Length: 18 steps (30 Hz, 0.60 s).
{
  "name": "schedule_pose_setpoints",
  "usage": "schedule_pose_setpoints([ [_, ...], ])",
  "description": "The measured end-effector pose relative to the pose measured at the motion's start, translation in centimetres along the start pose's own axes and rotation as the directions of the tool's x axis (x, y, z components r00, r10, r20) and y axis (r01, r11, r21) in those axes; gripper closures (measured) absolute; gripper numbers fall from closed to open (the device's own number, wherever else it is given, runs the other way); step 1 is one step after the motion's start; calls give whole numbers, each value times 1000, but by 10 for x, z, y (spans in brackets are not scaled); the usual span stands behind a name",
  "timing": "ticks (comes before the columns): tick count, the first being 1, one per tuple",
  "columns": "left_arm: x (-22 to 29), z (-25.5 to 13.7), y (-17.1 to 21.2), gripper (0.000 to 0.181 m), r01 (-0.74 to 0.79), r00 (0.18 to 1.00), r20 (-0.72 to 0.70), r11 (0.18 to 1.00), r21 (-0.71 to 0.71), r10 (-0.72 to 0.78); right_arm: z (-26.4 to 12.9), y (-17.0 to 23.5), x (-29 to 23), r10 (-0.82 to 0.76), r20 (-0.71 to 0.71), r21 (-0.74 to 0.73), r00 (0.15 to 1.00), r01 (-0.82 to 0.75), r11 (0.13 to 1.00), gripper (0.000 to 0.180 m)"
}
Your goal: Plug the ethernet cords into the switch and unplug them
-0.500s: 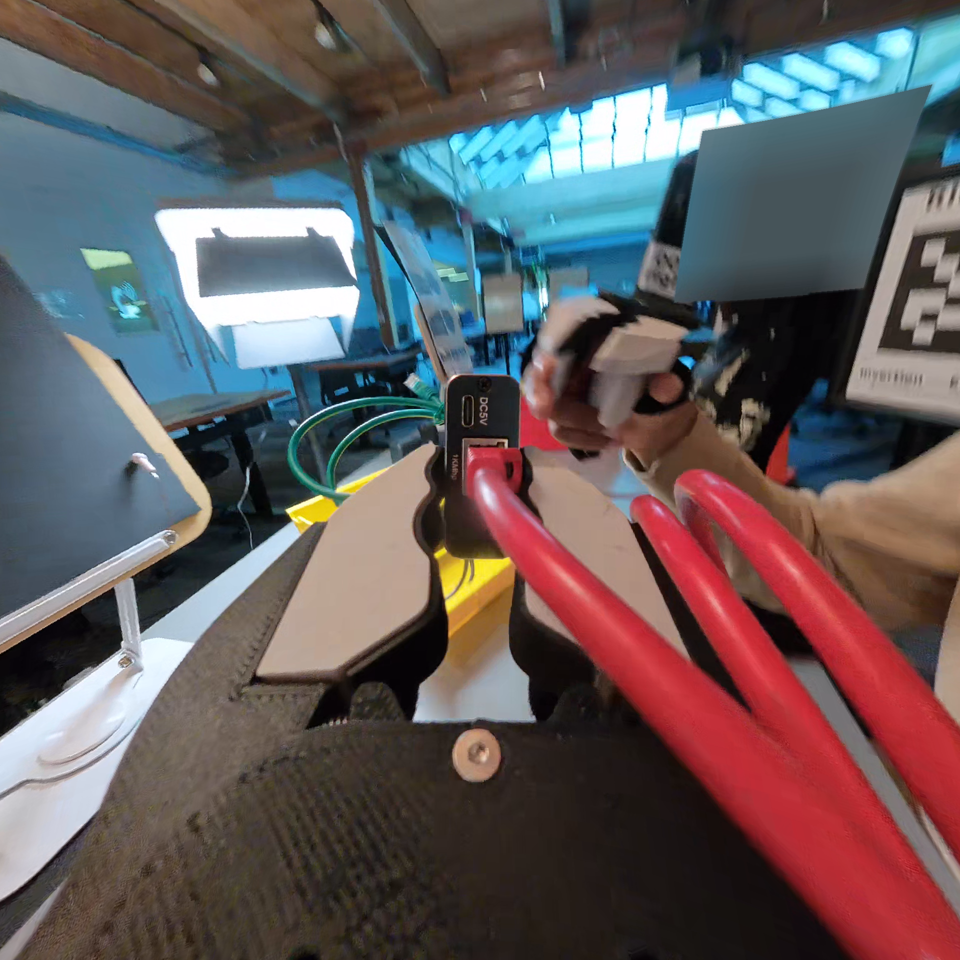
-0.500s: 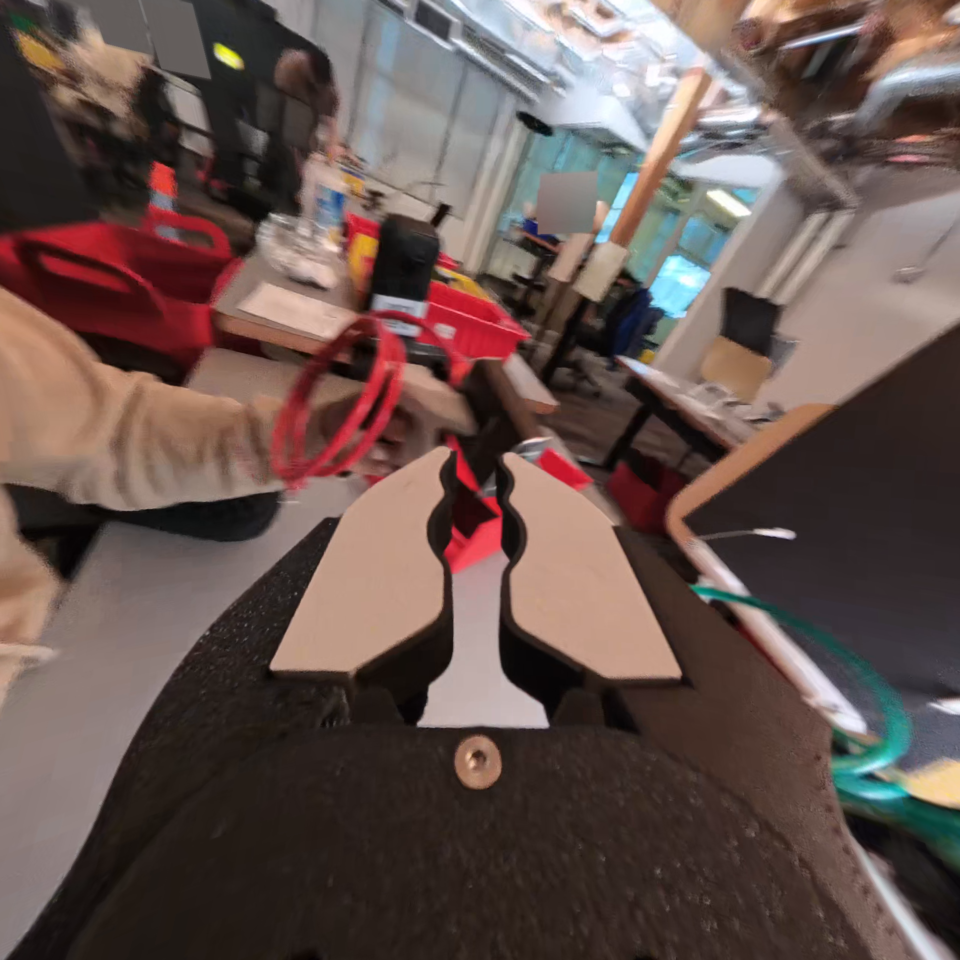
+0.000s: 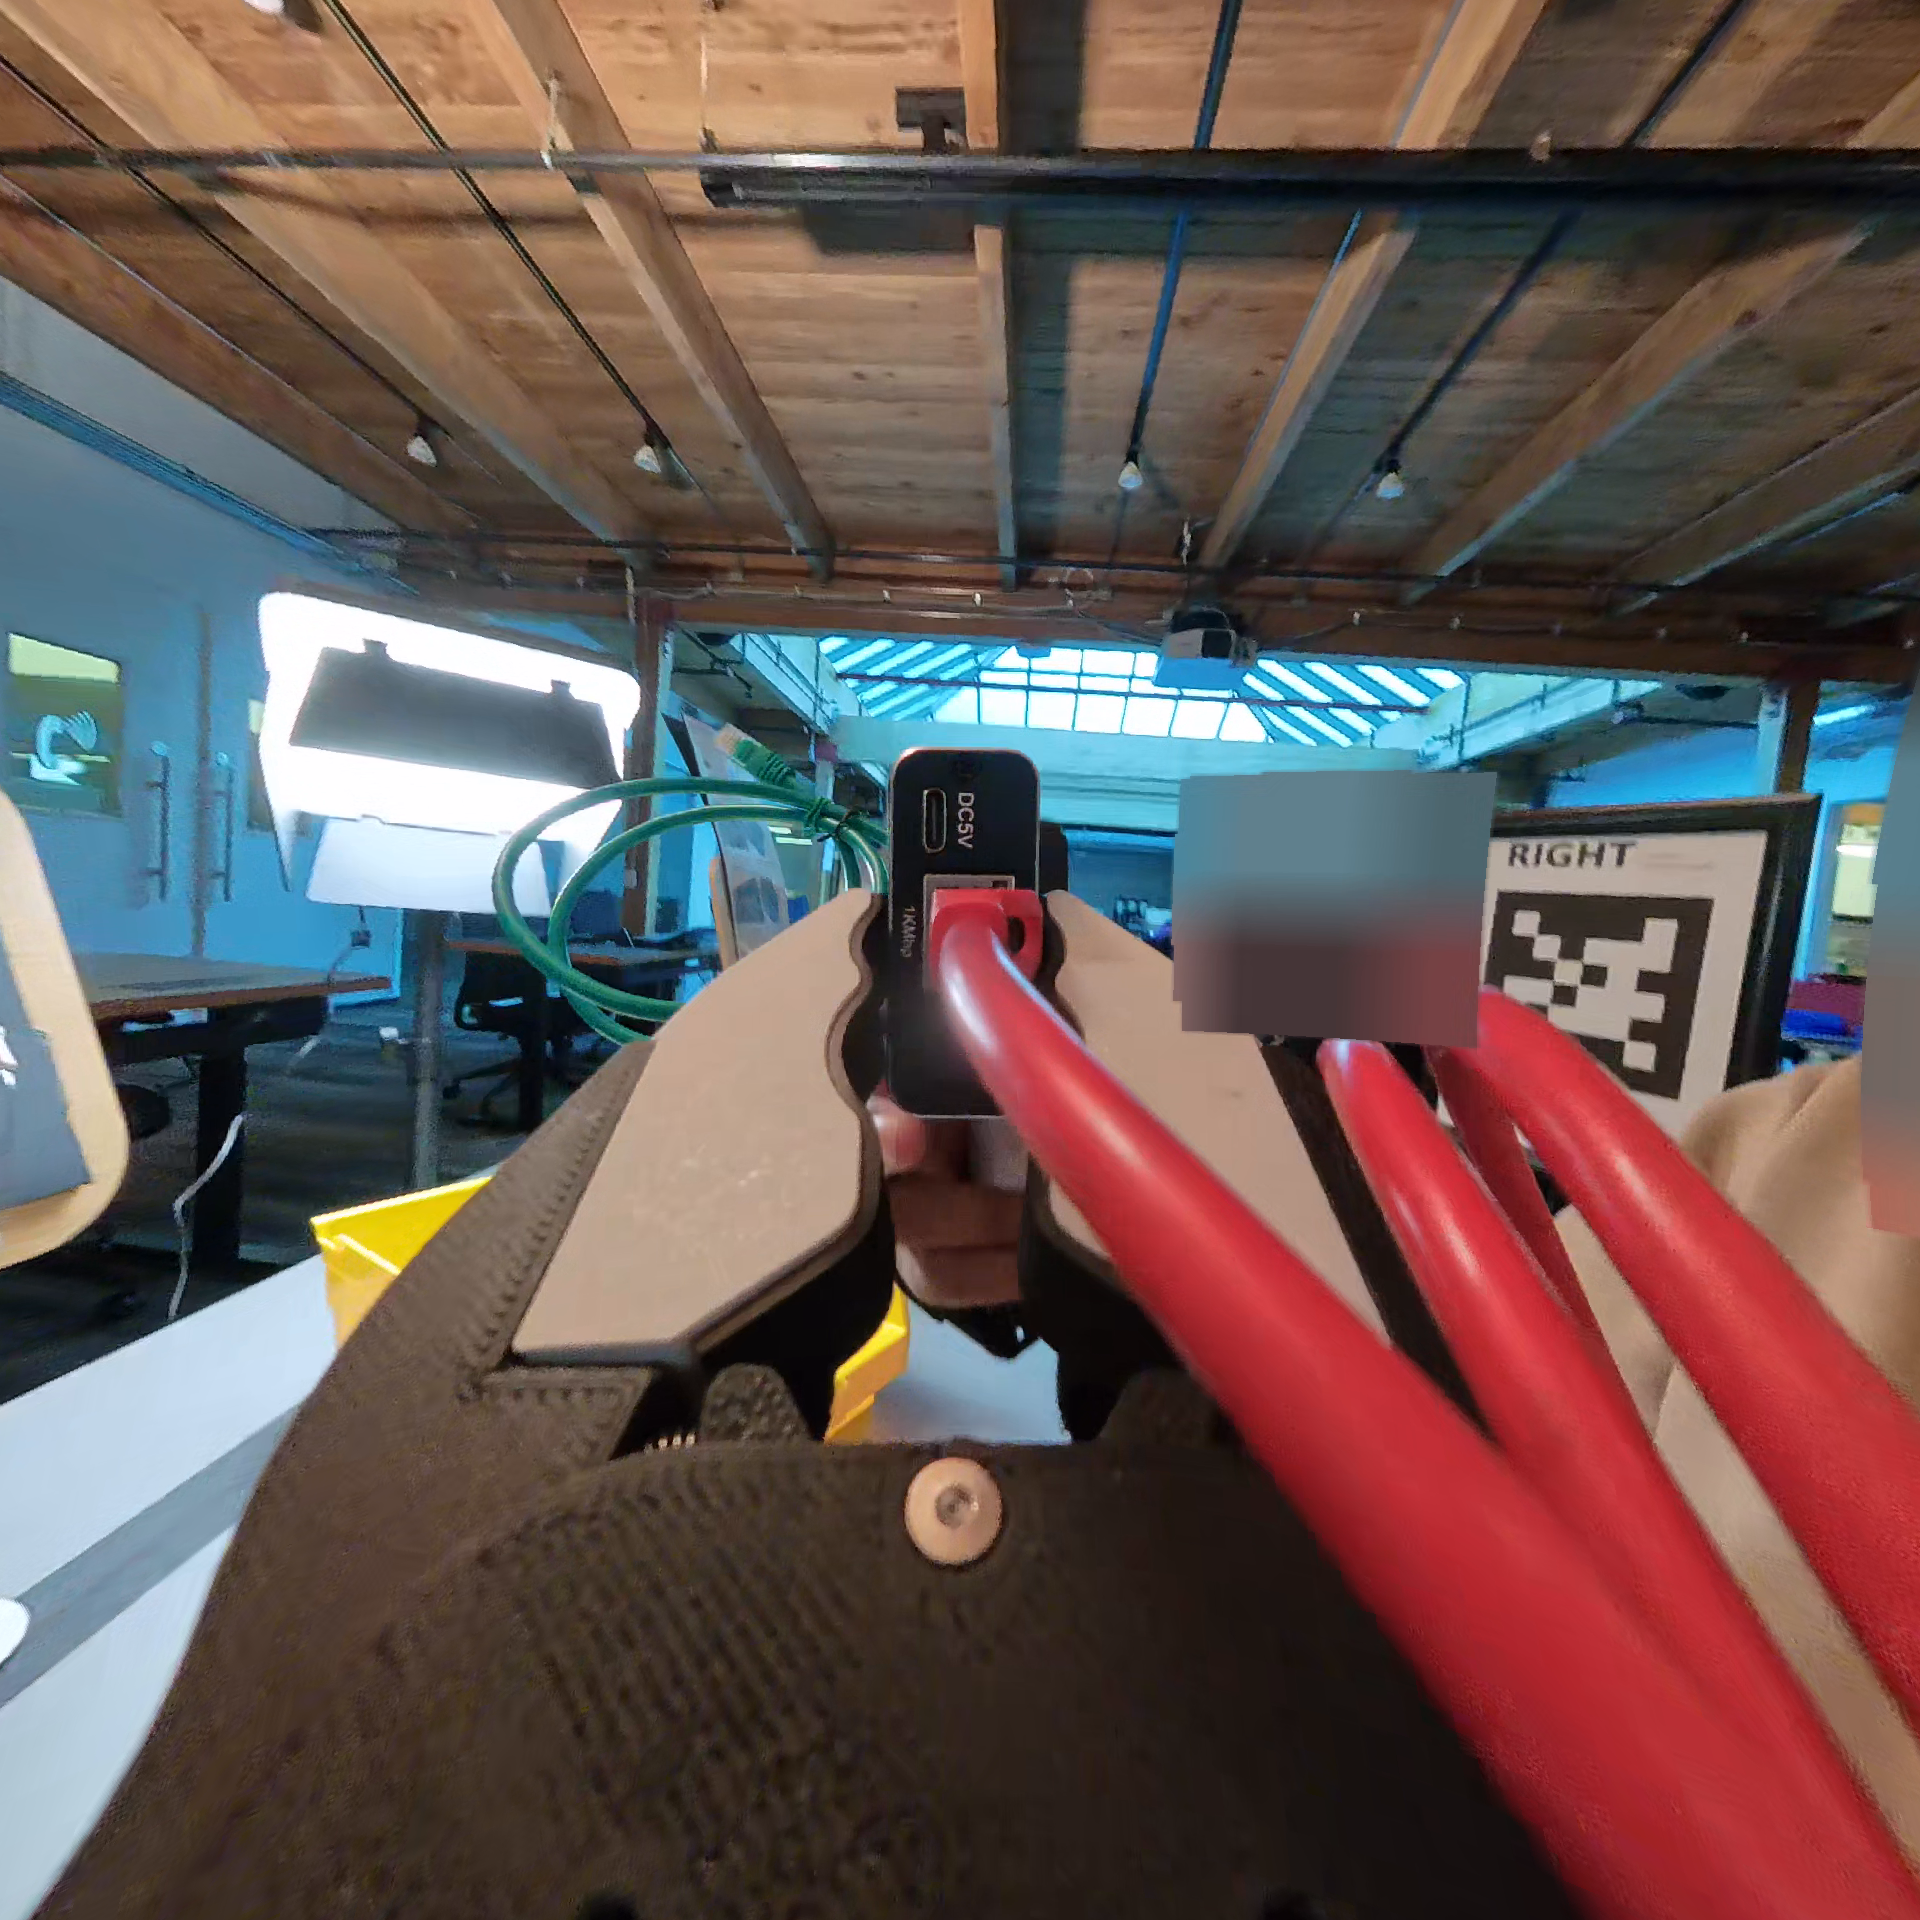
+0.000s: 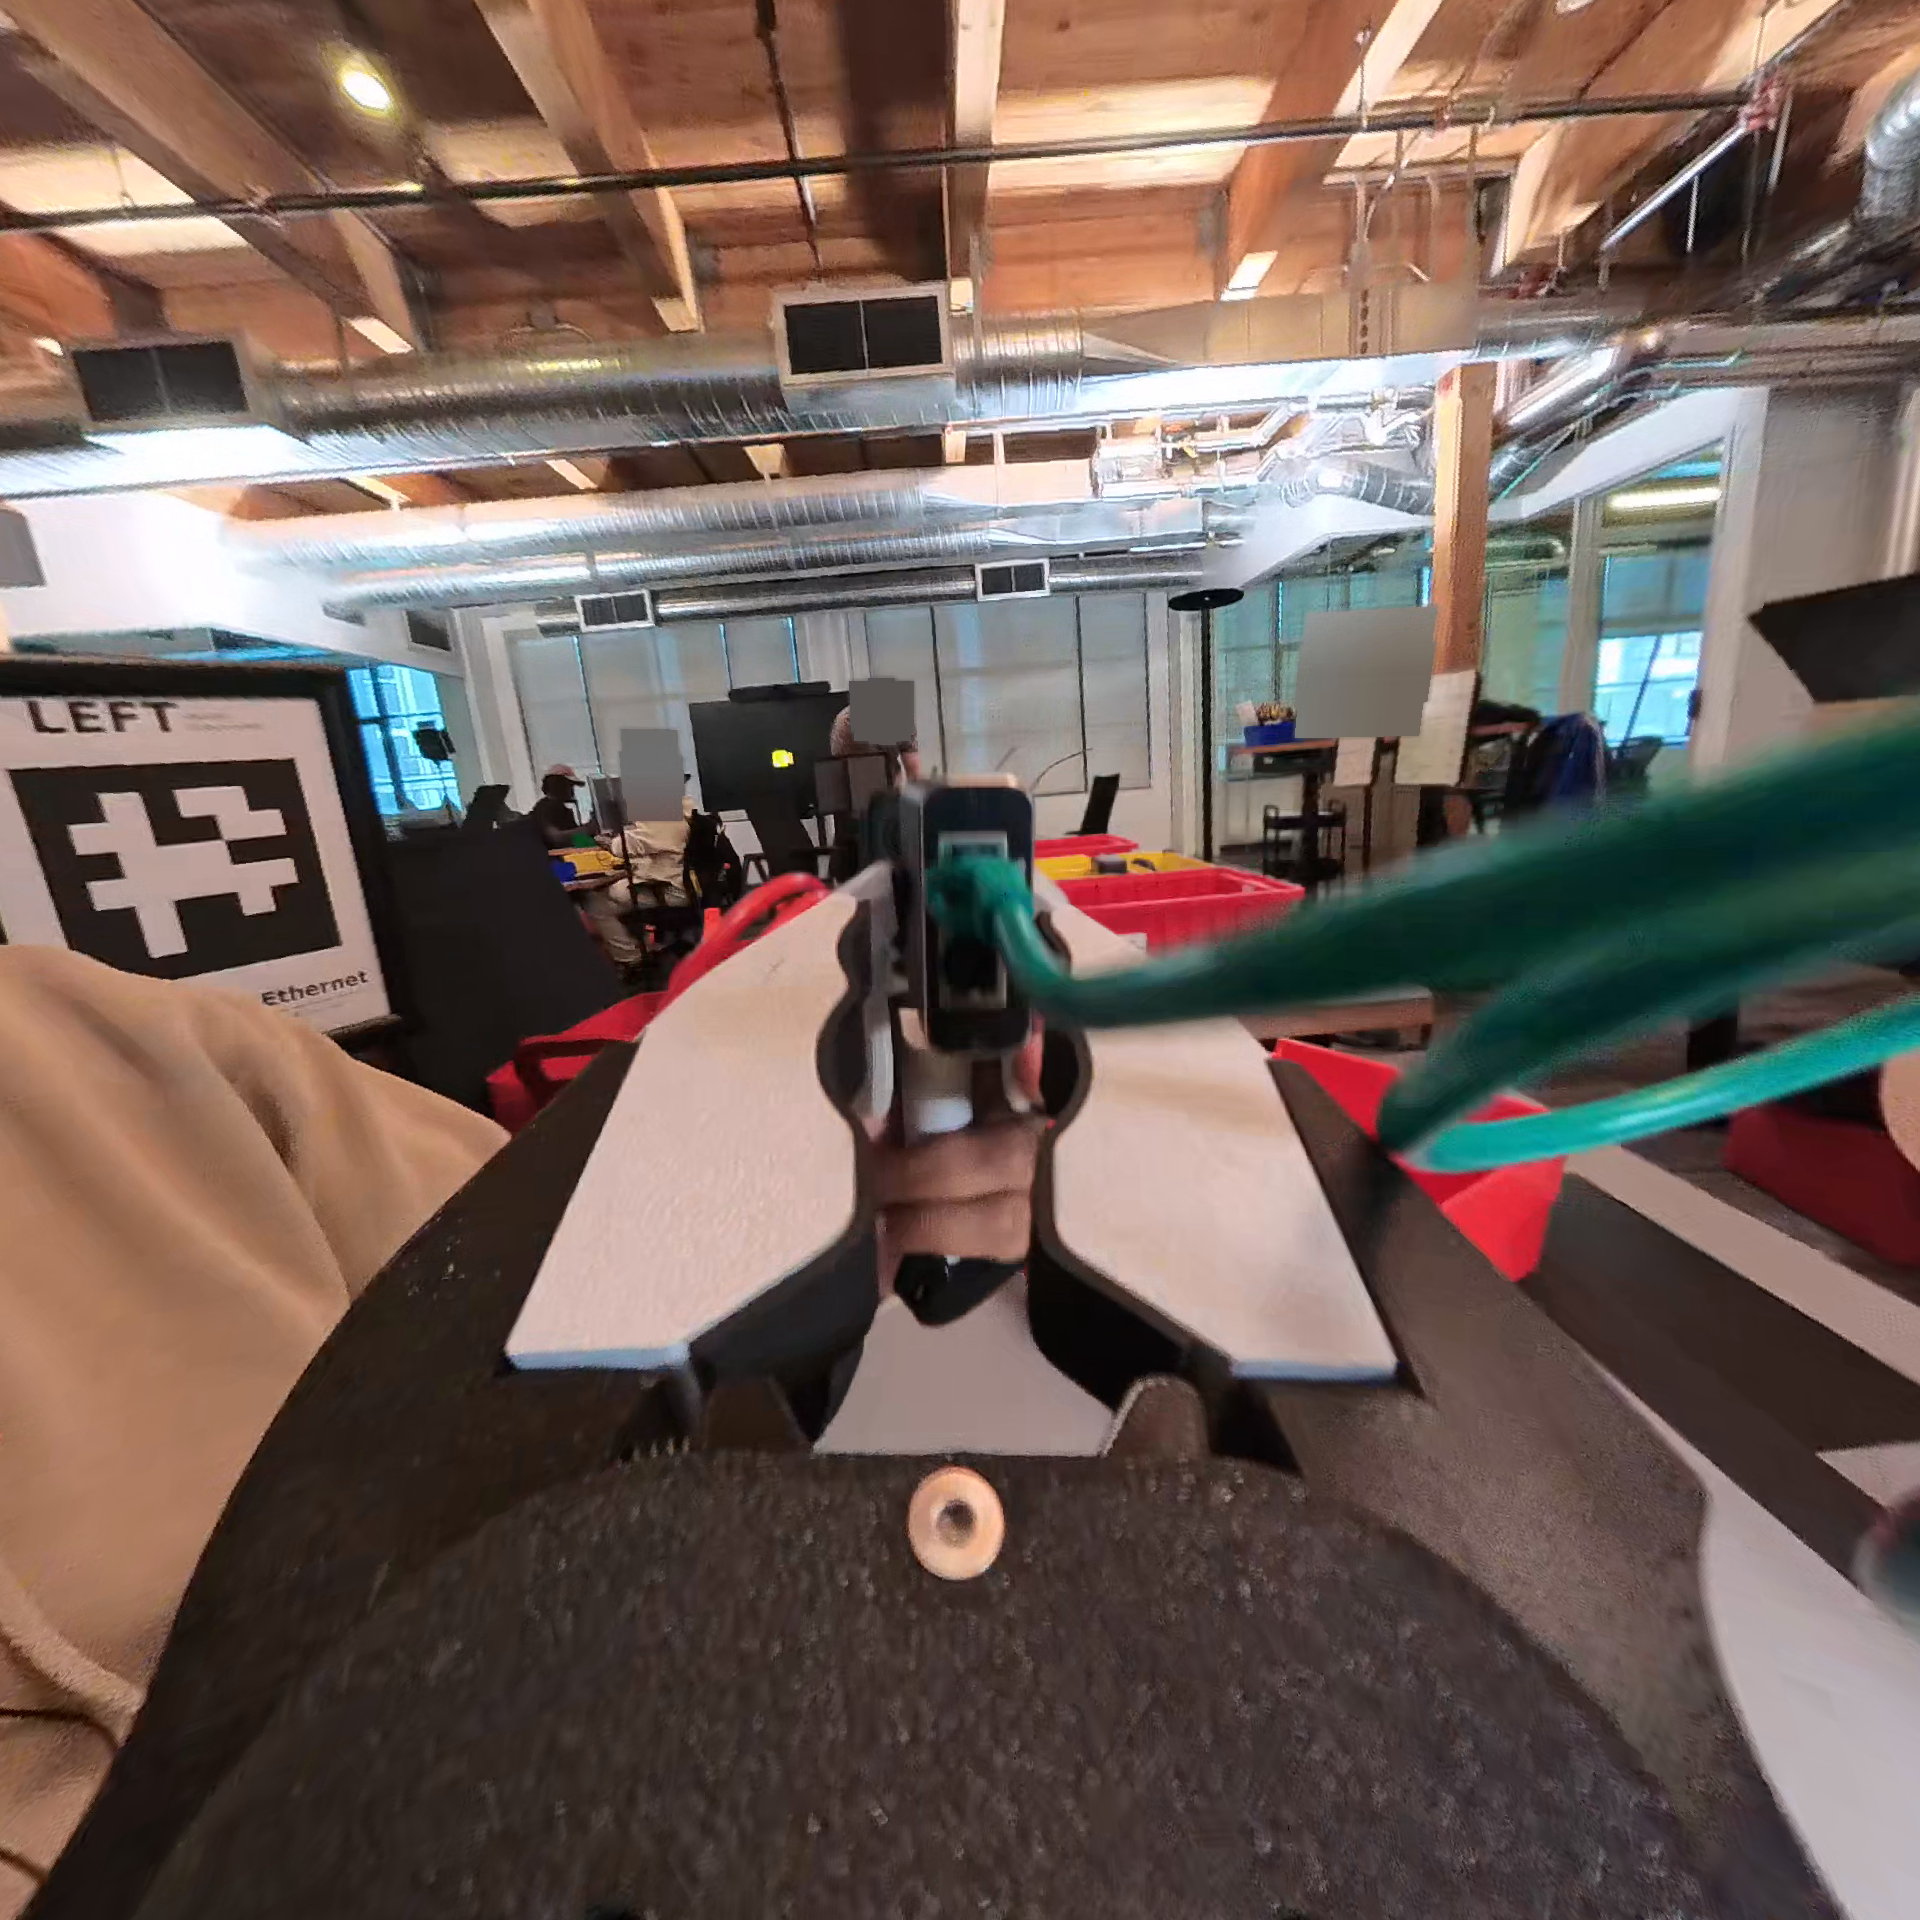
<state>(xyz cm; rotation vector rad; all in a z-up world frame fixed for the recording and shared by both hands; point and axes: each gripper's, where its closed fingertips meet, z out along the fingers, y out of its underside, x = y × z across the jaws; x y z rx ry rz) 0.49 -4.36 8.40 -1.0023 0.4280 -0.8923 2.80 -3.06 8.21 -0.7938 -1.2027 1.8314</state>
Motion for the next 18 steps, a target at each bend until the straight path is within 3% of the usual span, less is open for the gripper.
schedule_pose_setpoints([
  [2, 4, 4, 8, 155, 11, 1000, -13, 1000, -1, -11, -3, -3, 1, -22, -17, -8, 1000, 22, 1000, 163],
  [18, 3, 4, 21, 155, -108, 994, 7, 969, -220, 112, -9, 11, 1, 9, 29, -165, 1000, -4, 986, 165],
])
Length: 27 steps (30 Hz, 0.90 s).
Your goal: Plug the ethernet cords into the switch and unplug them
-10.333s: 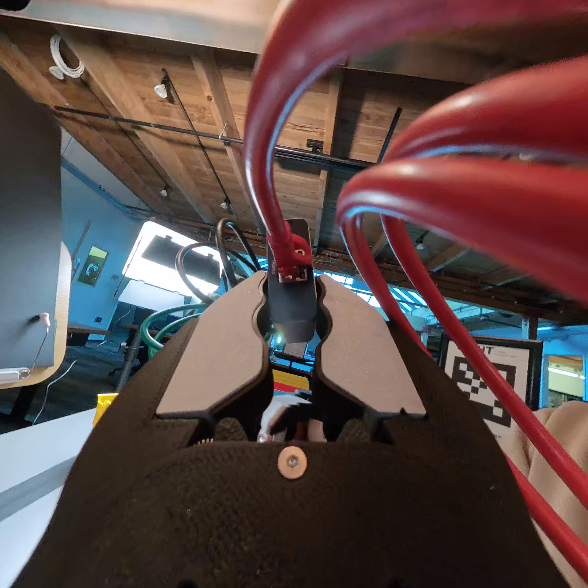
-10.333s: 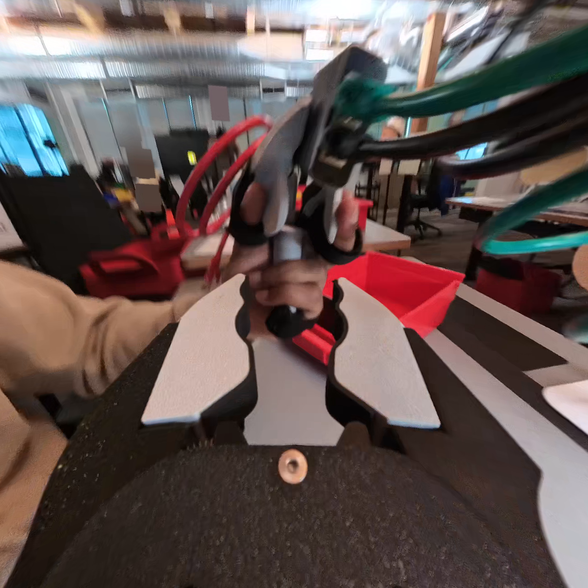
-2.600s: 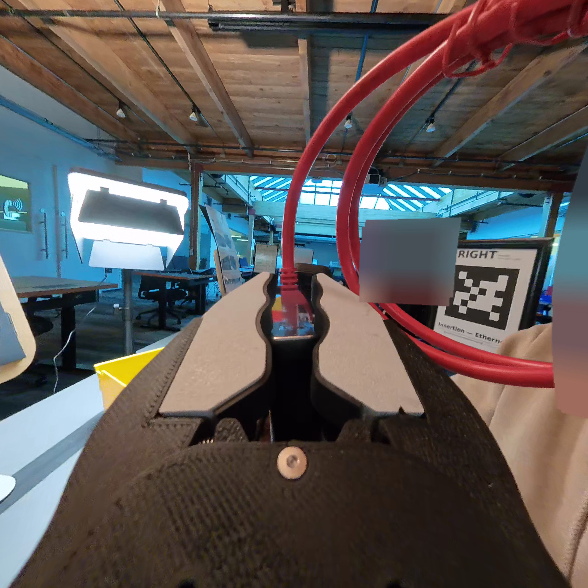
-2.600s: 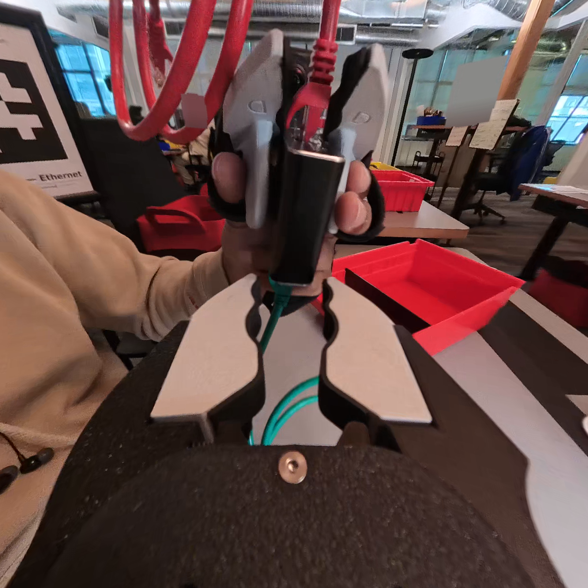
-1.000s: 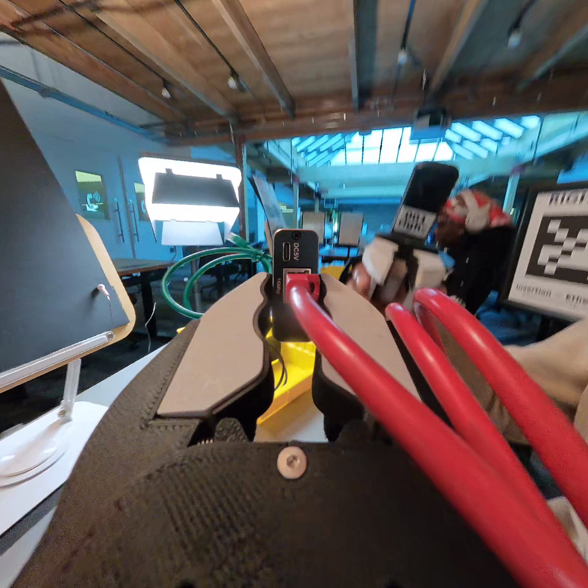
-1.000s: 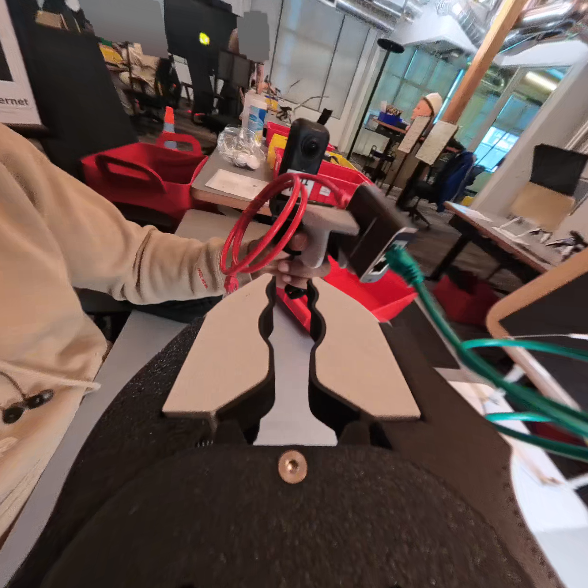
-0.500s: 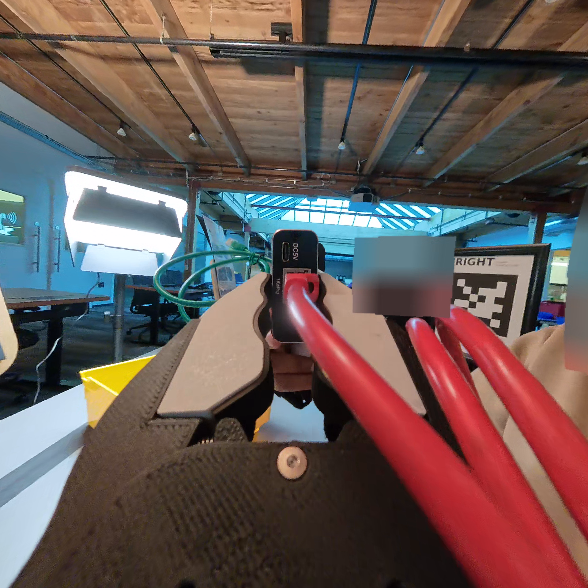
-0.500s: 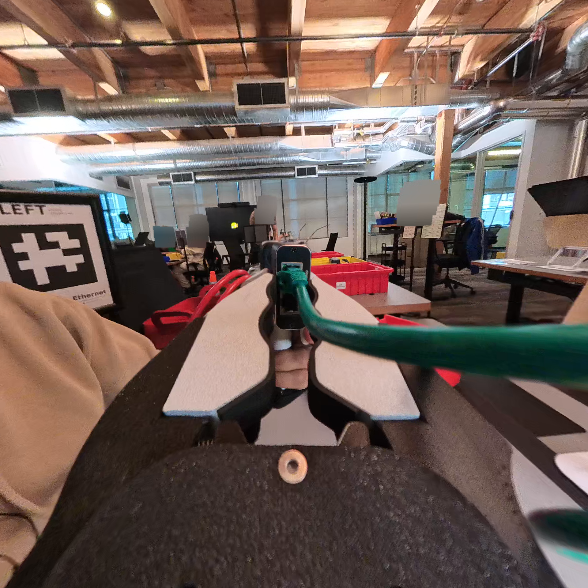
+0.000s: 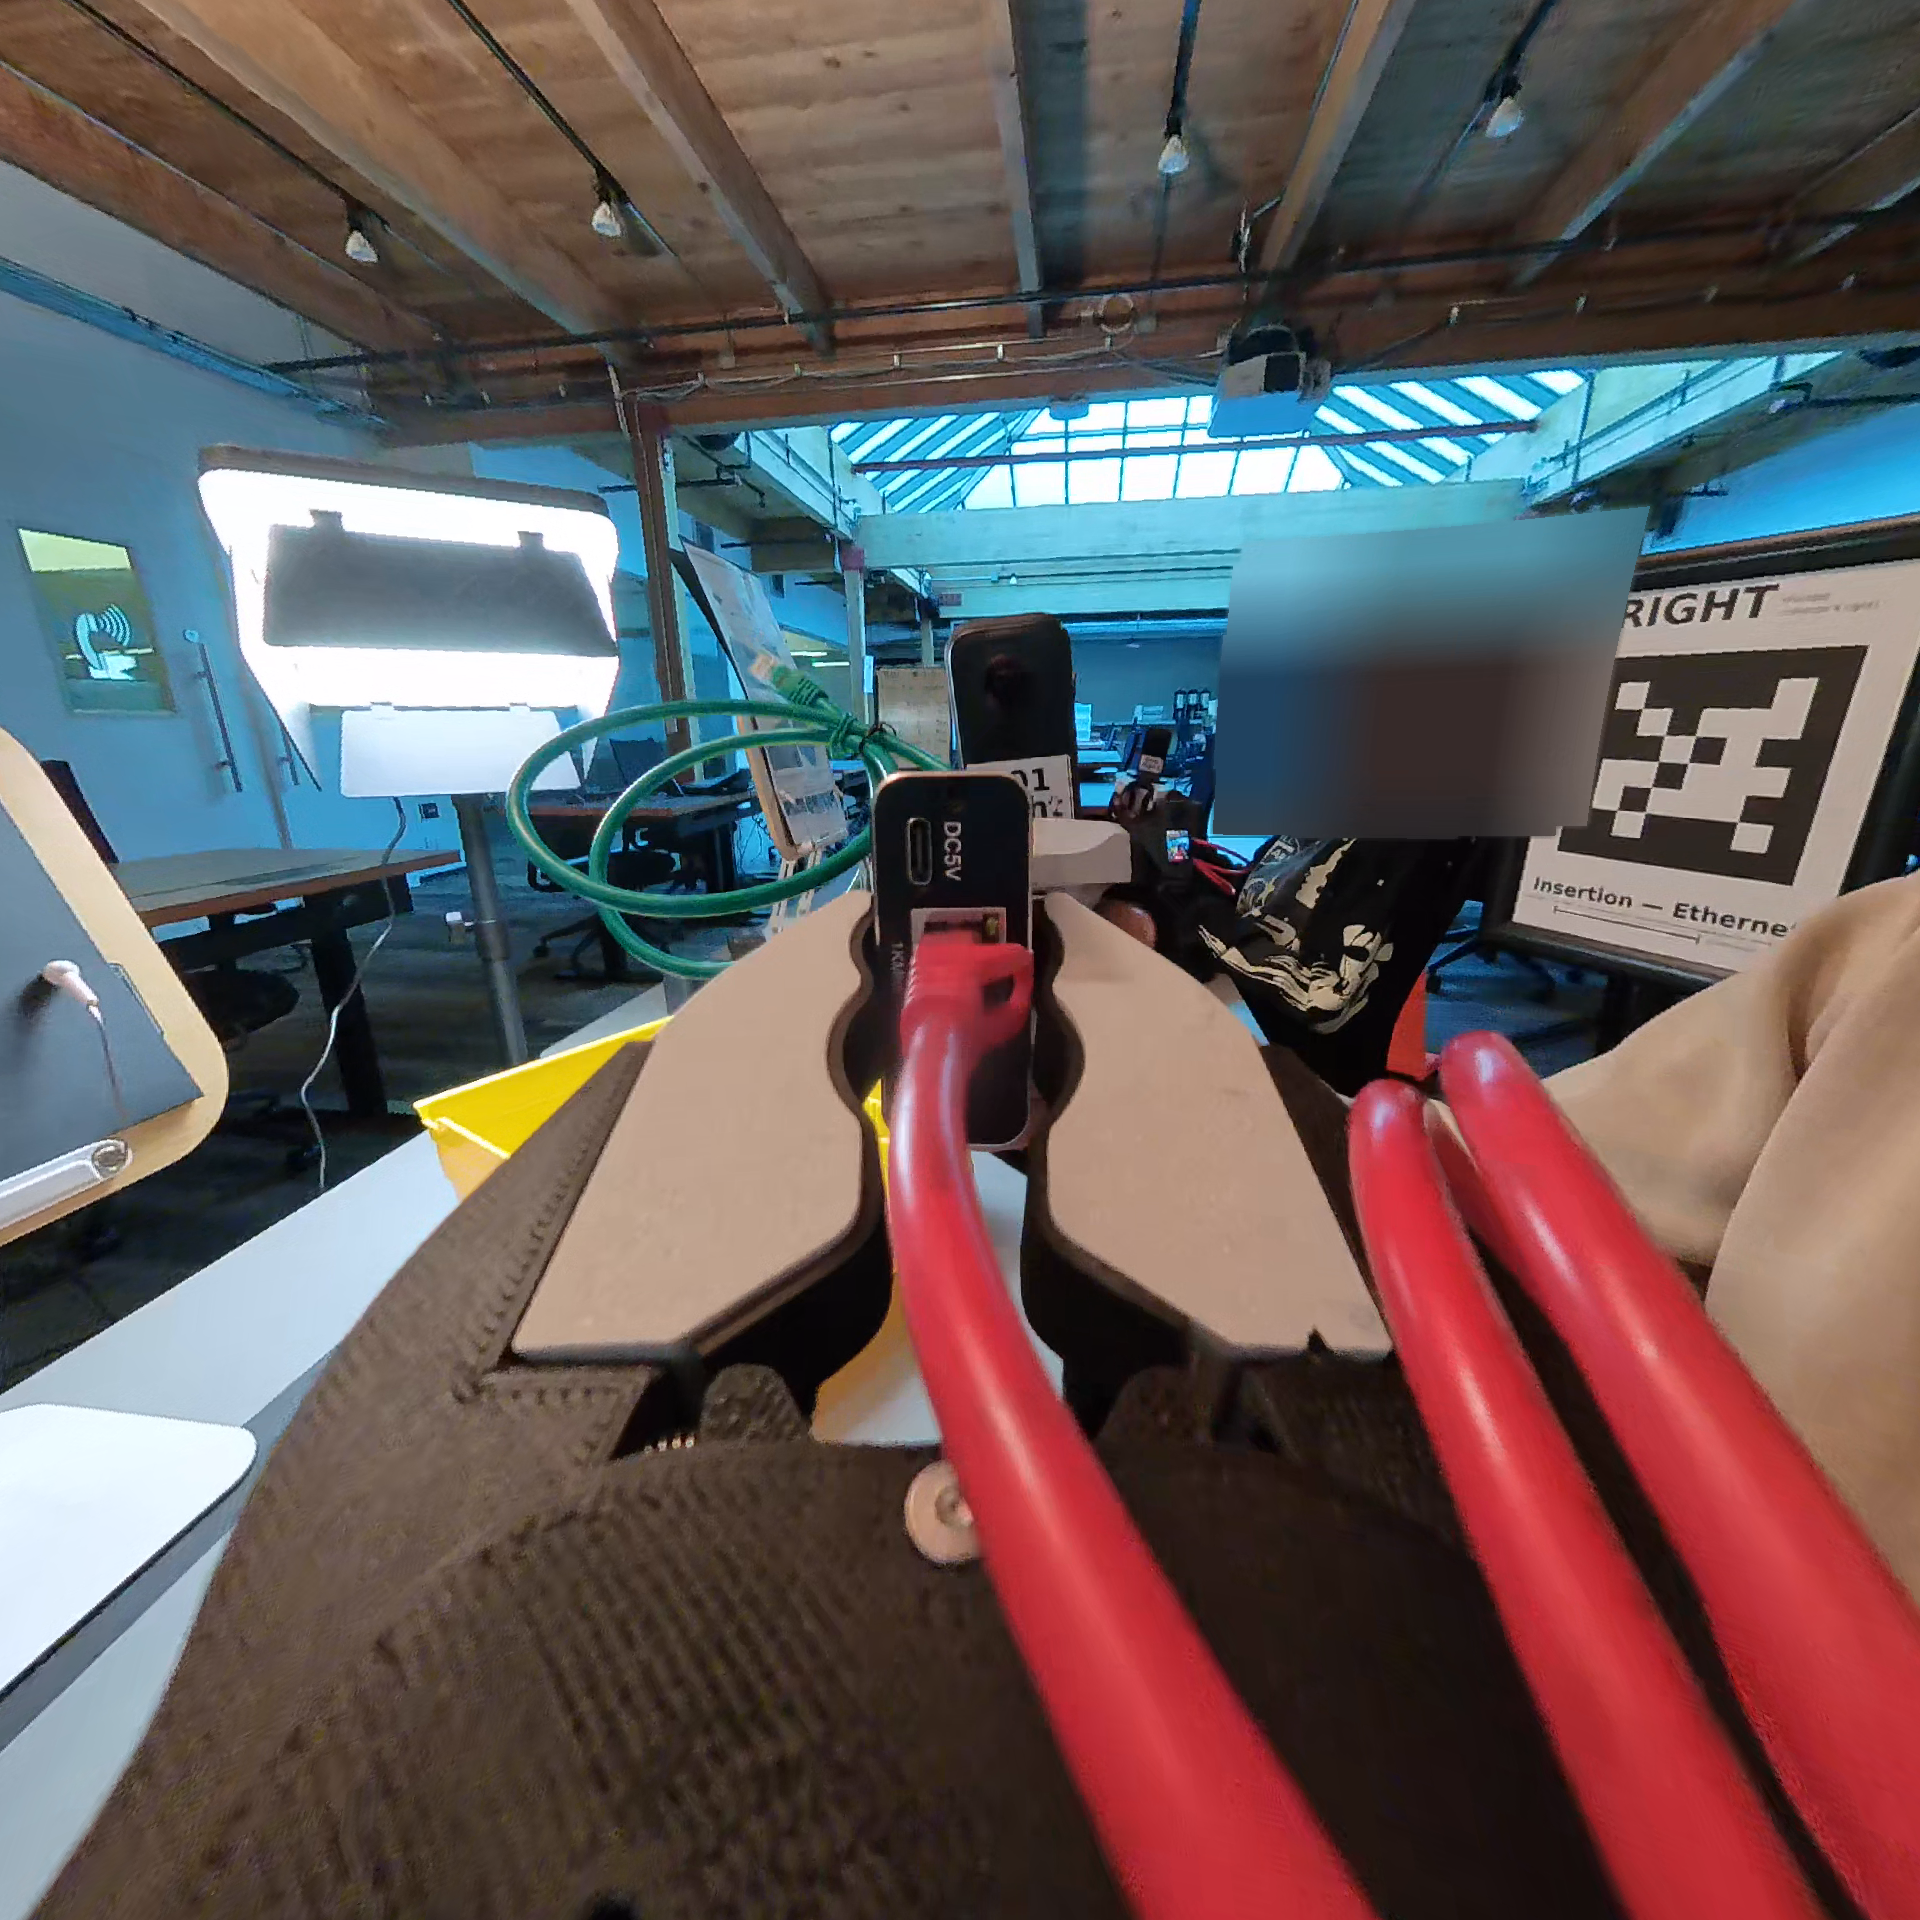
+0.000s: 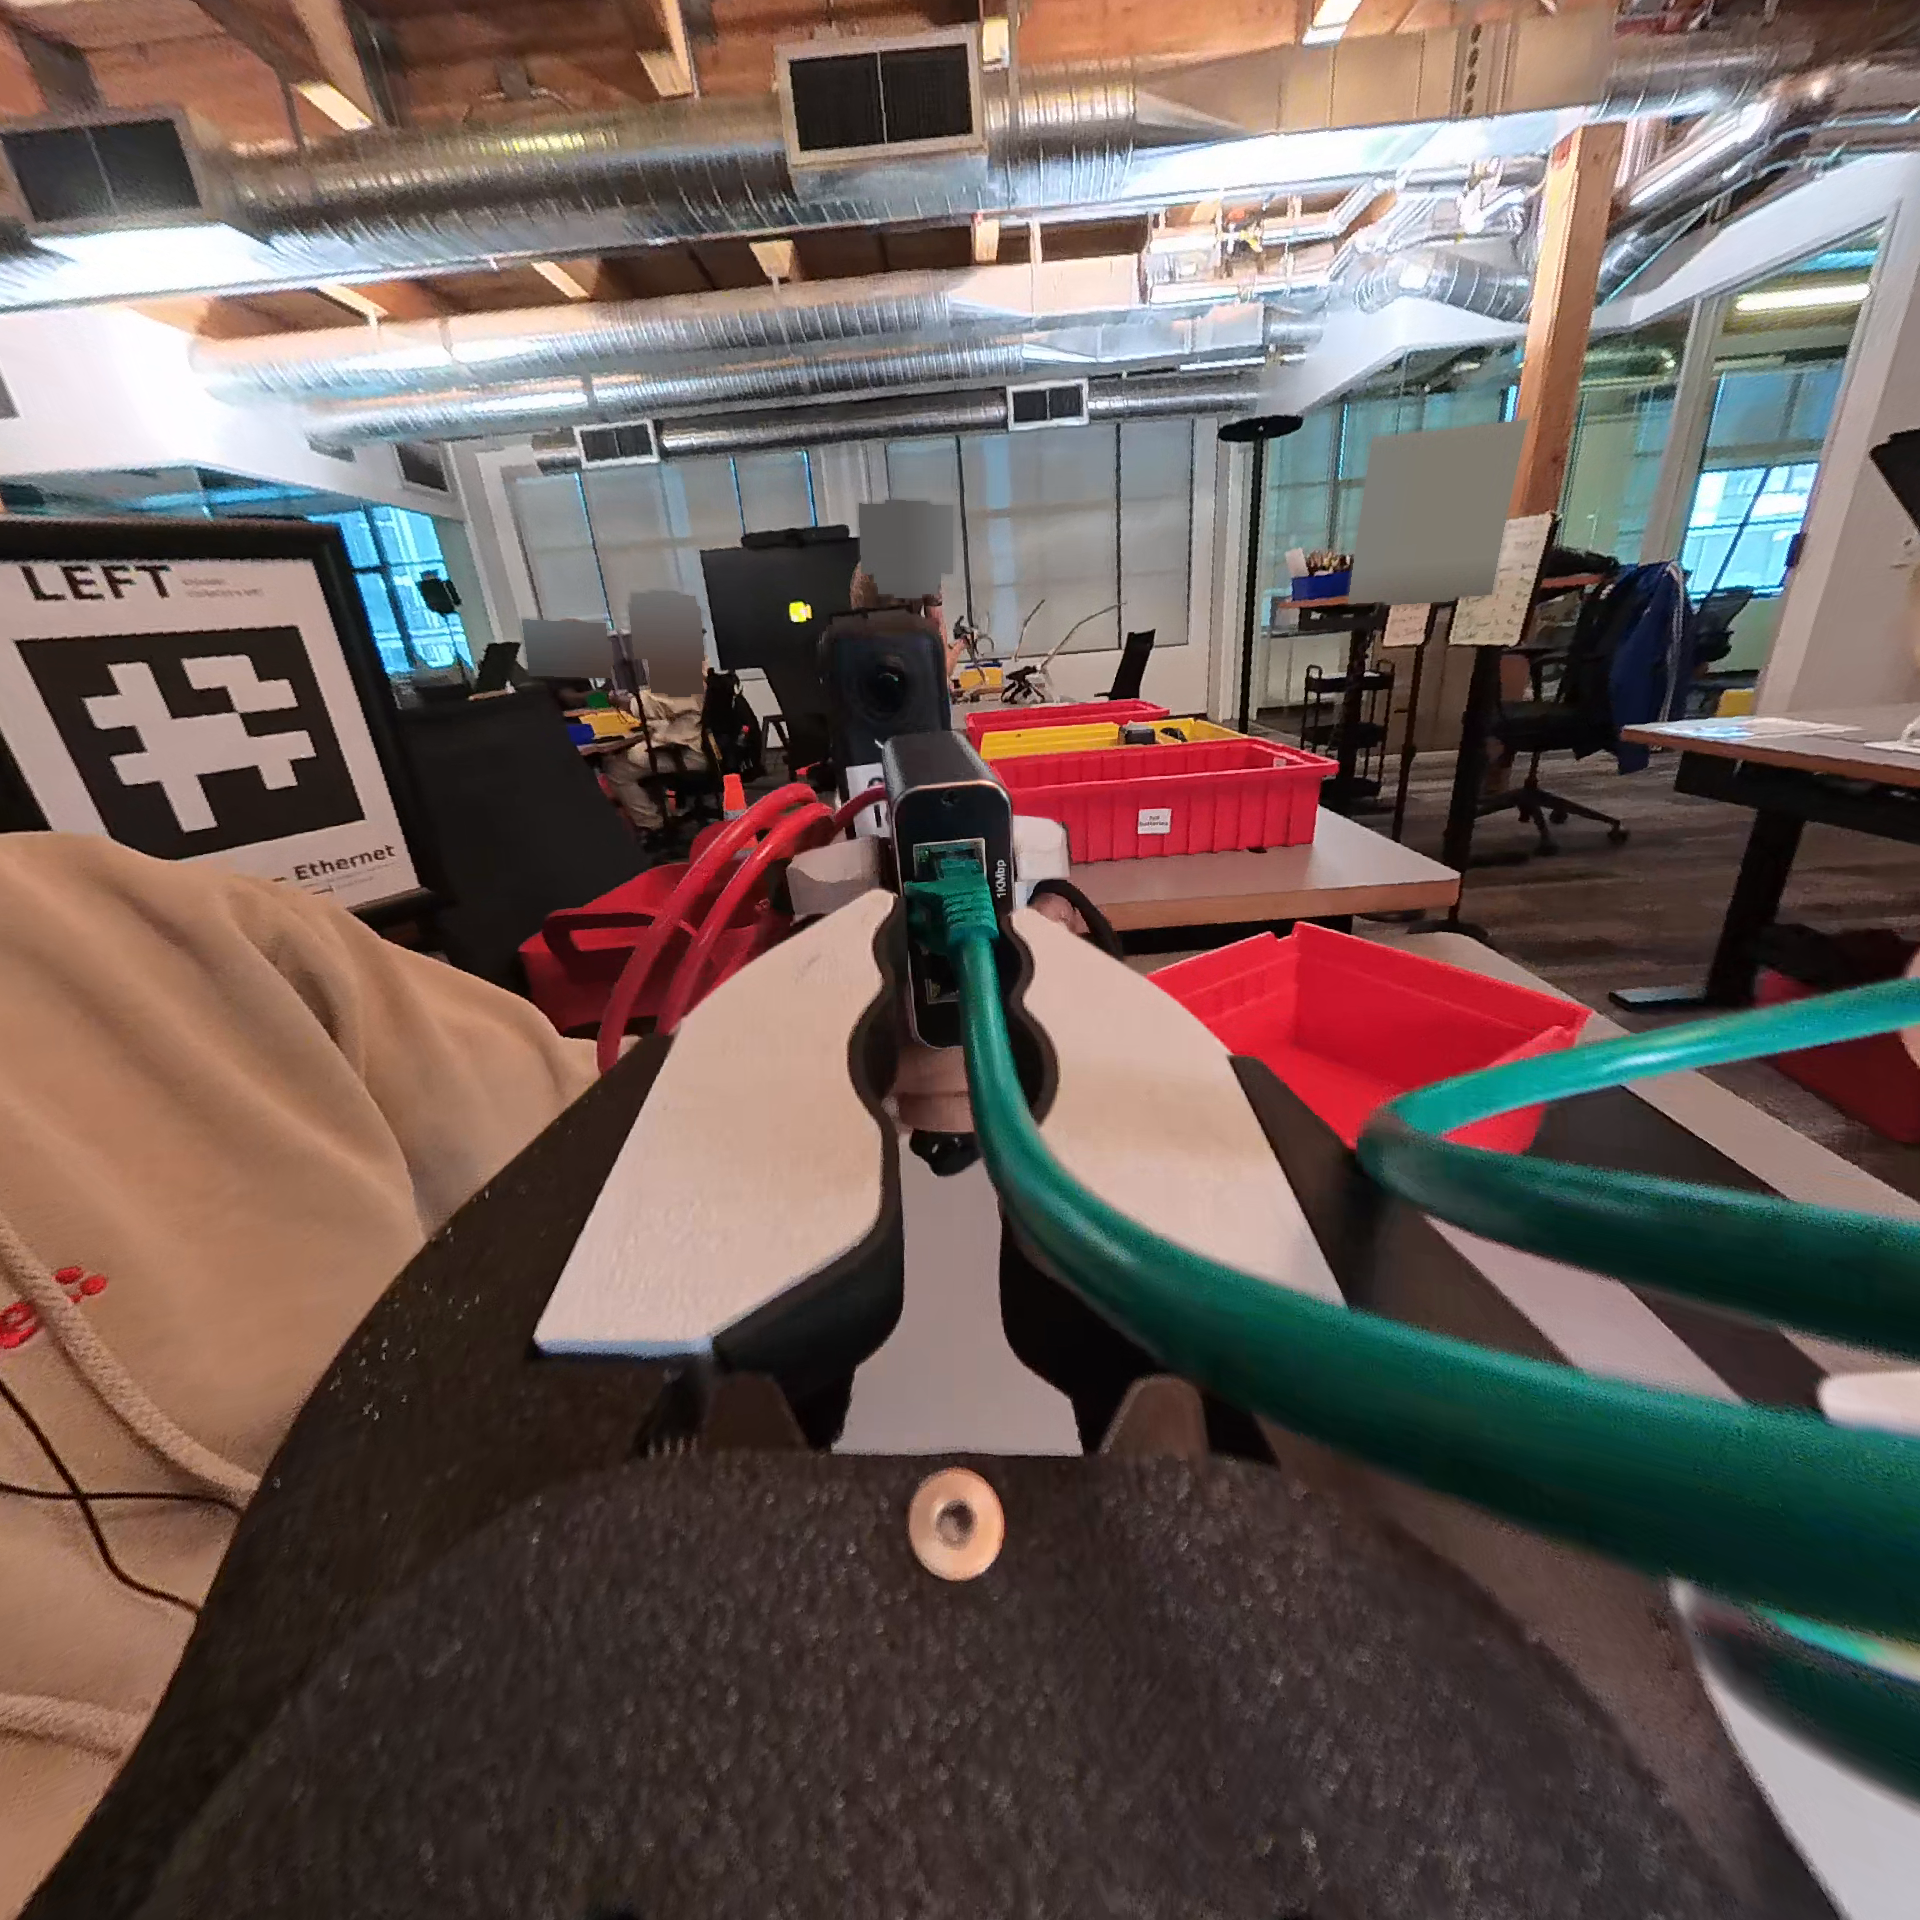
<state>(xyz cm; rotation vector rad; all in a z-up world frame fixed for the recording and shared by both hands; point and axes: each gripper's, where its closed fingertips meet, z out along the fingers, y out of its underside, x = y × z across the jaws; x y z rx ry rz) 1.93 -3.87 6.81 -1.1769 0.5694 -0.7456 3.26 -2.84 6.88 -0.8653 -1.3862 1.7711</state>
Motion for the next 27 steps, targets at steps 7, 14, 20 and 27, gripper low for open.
schedule_pose_setpoints([
  [7, 0, 4, 1, 155, 71, 997, -15, 997, 42, -71, -5, -5, 0, -85, -38, 7, 996, 85, 996, 163],
  [14, 2, 4, 2, 155, 65, 998, -20, 998, 20, -65, -6, -7, -2, -84, -26, 11, 996, 84, 996, 165],
  [20, 5, 3, -2, 155, -91, 994, 62, 996, -21, 92, -2, -11, -3, -209, -126, 3, 970, 211, 978, 164],
  [27, 7, 0, -8, 155, -146, 985, 92, 989, 25, 144, 3, -18, -3, -340, -268, 6, 902, 354, 935, 163],
])
